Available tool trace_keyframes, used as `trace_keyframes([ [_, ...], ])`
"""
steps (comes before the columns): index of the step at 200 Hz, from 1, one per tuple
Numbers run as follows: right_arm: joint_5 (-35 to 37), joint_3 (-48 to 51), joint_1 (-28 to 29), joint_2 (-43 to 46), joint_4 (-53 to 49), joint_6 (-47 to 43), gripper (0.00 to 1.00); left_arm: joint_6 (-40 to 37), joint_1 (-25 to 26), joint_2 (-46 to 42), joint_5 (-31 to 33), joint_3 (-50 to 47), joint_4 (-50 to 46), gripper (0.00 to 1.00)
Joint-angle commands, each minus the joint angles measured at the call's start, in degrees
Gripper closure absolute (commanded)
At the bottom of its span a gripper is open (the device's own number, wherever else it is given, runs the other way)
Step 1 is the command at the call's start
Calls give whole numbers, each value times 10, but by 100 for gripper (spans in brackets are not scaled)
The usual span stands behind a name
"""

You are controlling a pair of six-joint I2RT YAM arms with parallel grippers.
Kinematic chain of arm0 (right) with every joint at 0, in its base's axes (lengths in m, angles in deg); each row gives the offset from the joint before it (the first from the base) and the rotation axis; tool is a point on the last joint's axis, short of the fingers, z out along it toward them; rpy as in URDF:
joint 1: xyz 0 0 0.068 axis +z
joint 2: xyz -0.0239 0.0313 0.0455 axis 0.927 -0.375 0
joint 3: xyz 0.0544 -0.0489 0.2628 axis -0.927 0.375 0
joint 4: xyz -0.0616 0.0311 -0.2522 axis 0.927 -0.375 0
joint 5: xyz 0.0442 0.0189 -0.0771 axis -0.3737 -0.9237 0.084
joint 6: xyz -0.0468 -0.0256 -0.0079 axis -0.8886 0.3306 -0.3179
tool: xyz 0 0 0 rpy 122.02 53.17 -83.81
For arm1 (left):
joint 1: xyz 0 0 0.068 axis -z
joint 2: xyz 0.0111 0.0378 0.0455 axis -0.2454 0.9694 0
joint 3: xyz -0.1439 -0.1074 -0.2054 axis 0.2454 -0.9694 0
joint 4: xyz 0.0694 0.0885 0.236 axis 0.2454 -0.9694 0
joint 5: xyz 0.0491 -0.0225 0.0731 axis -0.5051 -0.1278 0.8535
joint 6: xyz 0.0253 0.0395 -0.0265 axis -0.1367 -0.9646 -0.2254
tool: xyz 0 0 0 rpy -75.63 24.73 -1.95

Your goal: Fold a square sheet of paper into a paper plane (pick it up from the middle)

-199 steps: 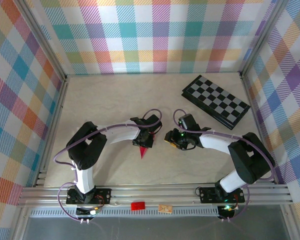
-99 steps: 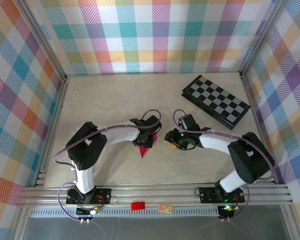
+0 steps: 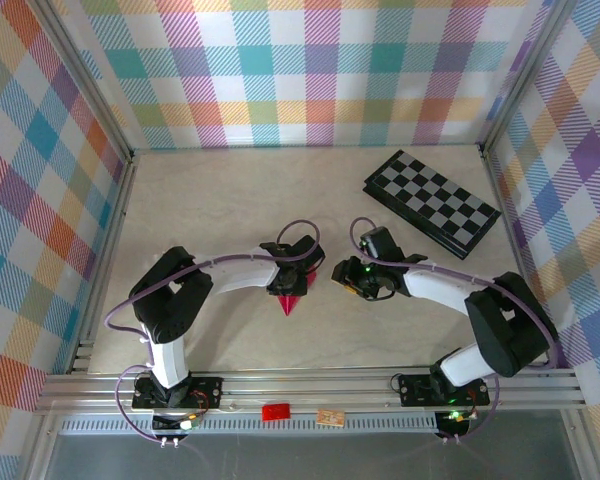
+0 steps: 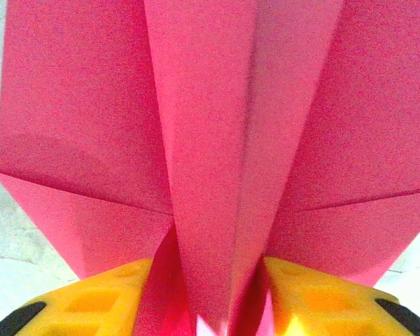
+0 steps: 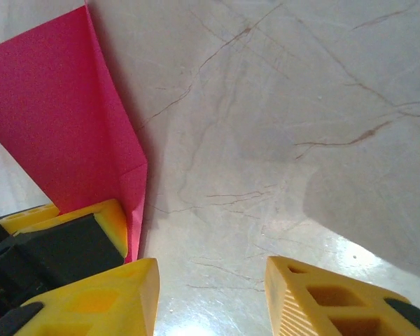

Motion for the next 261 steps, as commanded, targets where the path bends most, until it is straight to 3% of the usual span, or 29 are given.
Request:
trace_keyframes([
  [1,14,-14,-7,21,-38,-30,54,62,13,-14,5,-13,-24,57],
  [58,30,-18,-27,55,-72,-59,51,111,37,-61,54,2,-50,53],
  [97,90,-24,-34,104,-109,-83,45,105,38,-100,71,-1,-71,51],
  [121,167,-36,-39,144,-153,-110,38,79,39,-149,101,-14,-69,51],
  [153,349,-52,-48,194,-208,-168,27,10,25,-218,200,-41,-69,44],
  [181,483,-19,-65,232,-151,-272,18,-55,-30,-271,246,-83,-50,42],
  [197,520,30,-88,251,-68,-334,14,-77,-67,-308,283,-117,-34,36],
  [233,520,121,-158,256,95,-425,14,-155,-180,-415,305,-225,82,19],
  [261,441,165,-209,200,232,-465,14,-222,-278,-468,279,-320,248,17],
])
